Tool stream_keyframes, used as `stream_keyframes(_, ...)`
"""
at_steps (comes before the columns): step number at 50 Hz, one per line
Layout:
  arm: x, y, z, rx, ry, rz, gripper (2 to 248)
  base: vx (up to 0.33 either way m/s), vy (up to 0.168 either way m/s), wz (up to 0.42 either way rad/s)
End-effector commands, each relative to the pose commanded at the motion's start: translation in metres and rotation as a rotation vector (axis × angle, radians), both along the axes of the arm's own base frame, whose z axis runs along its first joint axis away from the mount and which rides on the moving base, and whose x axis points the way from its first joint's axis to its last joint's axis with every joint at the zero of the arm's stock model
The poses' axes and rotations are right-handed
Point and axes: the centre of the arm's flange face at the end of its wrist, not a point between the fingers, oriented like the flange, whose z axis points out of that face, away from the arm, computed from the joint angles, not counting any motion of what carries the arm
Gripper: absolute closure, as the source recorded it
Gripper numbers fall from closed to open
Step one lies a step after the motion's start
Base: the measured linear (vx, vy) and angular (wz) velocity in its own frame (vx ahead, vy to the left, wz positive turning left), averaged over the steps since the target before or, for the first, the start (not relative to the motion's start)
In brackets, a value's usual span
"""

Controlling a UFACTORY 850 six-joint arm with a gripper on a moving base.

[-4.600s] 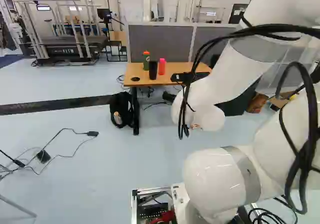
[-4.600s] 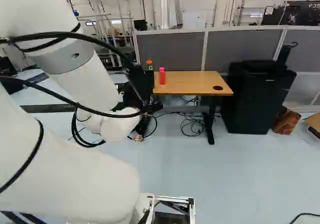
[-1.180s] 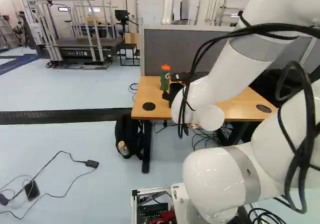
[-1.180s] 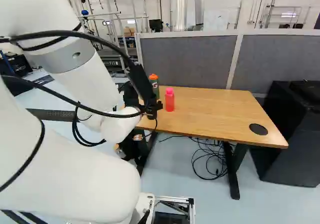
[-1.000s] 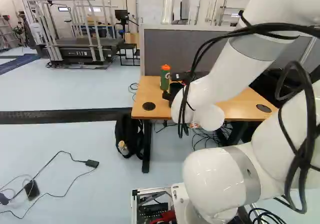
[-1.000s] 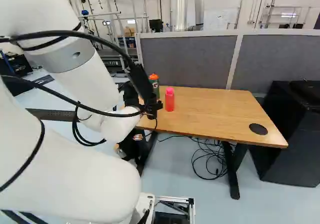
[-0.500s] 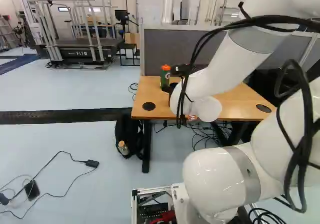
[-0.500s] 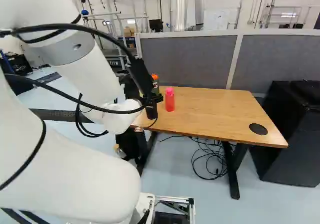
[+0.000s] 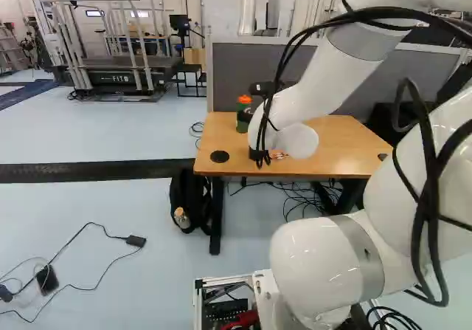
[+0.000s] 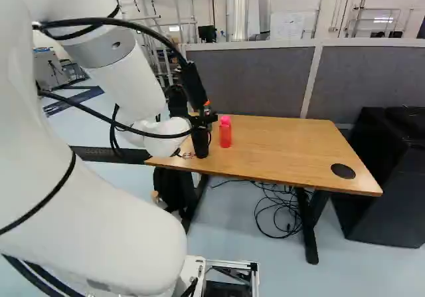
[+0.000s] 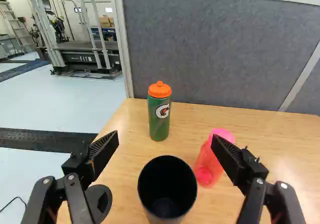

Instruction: Pick up the green bottle from the table

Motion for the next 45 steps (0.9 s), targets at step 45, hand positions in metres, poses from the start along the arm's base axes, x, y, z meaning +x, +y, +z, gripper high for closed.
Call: stream_keyframes(45,0.079,0.000,0.023,0.000,0.208,0.000,3,0.000,0.000,0.000)
